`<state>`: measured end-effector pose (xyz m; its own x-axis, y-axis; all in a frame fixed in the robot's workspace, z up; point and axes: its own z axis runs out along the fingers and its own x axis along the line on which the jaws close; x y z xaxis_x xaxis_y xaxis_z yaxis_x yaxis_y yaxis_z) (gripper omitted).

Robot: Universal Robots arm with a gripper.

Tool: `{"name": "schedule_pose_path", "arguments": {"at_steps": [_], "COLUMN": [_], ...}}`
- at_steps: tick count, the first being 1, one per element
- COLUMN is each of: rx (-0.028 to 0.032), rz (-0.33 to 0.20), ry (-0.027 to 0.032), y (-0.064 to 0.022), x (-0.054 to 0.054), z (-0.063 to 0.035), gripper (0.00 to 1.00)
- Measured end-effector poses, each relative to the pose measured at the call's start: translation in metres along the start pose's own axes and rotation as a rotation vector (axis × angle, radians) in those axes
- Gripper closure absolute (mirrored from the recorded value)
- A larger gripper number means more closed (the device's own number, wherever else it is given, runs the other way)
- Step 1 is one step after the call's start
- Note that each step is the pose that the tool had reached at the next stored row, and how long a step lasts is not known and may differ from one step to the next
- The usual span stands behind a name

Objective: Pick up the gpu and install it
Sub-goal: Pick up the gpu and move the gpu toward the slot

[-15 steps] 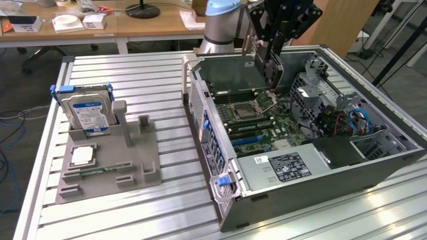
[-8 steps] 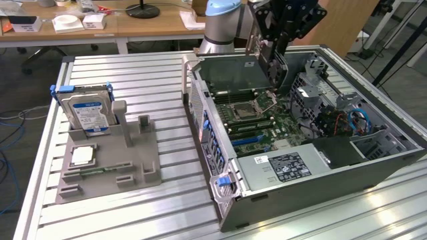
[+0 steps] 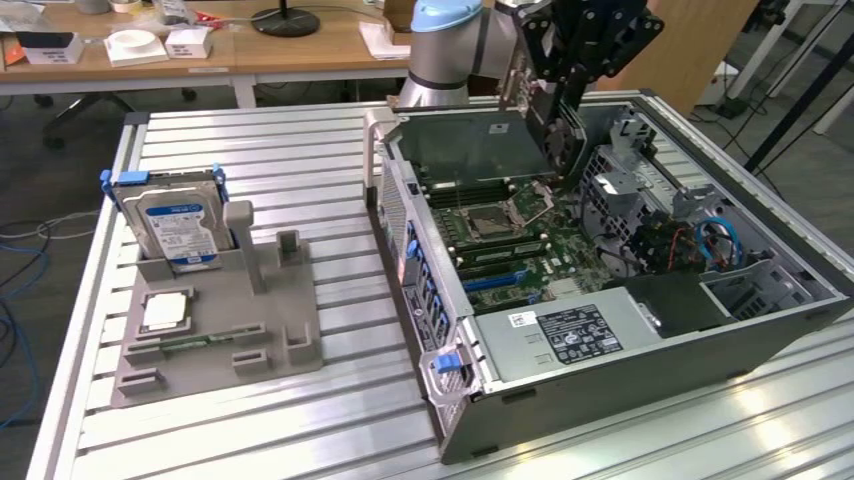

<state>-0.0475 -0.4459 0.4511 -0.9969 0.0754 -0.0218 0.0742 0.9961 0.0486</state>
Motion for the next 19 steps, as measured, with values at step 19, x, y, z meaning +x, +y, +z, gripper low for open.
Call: {"name": "schedule_pose_path", "arguments": {"at_steps": [19], "rx": [-0.0001], "rz": [0.000], "ry": [0.0000], "y": [0.0028], "x": [-0.037], "z": [0.0009], "gripper": [0.74]}}
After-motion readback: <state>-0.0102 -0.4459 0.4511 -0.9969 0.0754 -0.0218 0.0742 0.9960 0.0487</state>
